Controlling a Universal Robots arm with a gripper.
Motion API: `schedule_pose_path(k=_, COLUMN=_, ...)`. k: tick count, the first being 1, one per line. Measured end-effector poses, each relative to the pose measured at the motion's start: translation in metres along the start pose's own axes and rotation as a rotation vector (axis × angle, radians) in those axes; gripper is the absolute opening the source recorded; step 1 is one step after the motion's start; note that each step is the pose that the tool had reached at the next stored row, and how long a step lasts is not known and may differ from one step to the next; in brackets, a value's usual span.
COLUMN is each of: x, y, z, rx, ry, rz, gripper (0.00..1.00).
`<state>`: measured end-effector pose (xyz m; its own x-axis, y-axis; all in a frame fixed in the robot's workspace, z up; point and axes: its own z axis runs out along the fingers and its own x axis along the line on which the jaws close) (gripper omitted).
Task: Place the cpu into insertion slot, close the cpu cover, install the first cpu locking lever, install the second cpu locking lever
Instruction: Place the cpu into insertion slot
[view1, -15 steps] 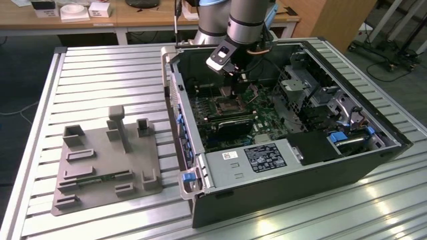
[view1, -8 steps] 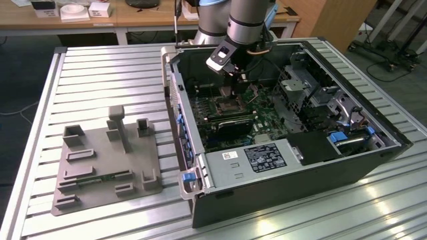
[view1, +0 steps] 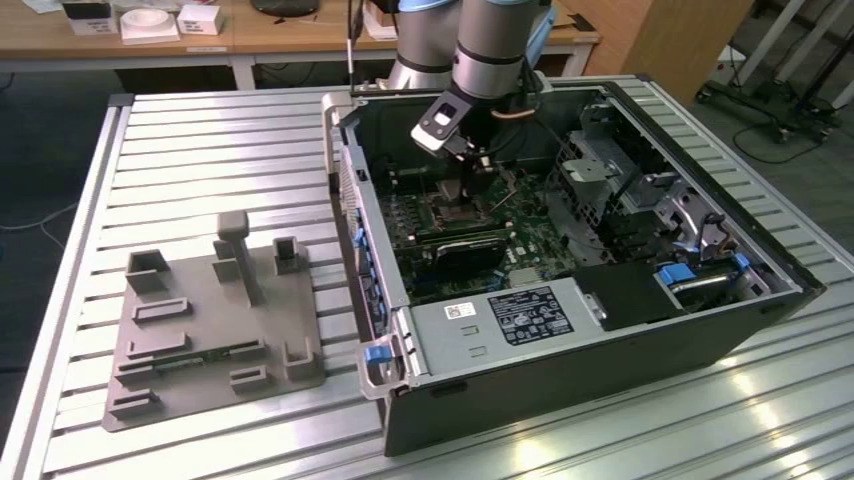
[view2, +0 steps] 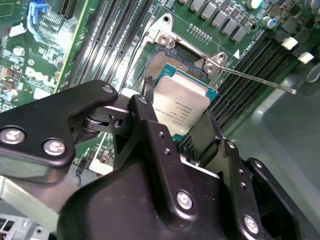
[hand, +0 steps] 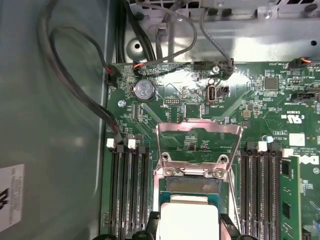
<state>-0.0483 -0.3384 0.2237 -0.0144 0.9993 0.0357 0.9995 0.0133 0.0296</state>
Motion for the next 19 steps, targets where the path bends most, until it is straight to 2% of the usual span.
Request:
schedule_pose_path(k=9, x=-0.0005, y=-0.0002, z=0.0153, rx=-0.0006, ry=-0.0007, rz=0.023, gripper=0.54)
schedule_pose_path(k=14, x=-0.0009, y=-0.0004, z=0.0178, rx=-0.0005, ry=-0.0011, rz=0.023, gripper=0.54)
schedule_pose_path(k=19, x=-0.0015, y=-0.0003, z=0.0191, rx=-0.0006, ry=-0.006, rz=0.023, gripper=0.54)
